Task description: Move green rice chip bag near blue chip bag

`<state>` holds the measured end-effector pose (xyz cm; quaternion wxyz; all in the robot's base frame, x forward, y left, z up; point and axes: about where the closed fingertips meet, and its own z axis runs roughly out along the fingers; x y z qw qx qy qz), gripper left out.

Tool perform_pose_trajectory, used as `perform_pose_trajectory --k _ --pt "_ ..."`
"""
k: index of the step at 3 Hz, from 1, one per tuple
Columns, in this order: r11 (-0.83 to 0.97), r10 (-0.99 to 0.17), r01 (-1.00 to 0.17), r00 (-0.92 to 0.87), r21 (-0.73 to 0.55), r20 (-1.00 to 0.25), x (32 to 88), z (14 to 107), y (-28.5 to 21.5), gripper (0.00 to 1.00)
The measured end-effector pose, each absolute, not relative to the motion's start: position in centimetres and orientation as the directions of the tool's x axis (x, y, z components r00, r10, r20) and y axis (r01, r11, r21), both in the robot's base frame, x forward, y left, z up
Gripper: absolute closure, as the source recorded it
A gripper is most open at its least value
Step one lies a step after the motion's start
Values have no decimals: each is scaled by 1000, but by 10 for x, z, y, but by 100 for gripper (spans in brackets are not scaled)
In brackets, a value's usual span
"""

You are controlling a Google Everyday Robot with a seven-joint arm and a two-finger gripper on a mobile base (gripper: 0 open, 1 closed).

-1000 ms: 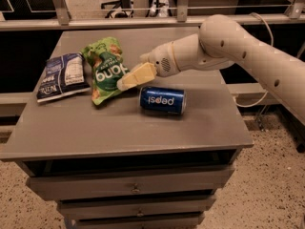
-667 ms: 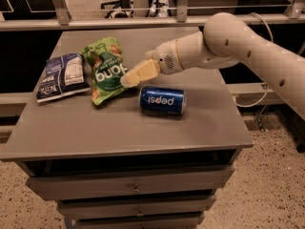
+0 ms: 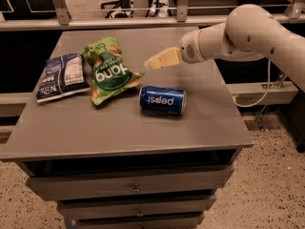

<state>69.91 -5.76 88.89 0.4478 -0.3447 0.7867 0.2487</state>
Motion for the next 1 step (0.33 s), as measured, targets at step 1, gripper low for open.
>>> perform_pose_trajectory --k 1 --pt "639 -320 -765 -361 83 -876 699 889 -57 0"
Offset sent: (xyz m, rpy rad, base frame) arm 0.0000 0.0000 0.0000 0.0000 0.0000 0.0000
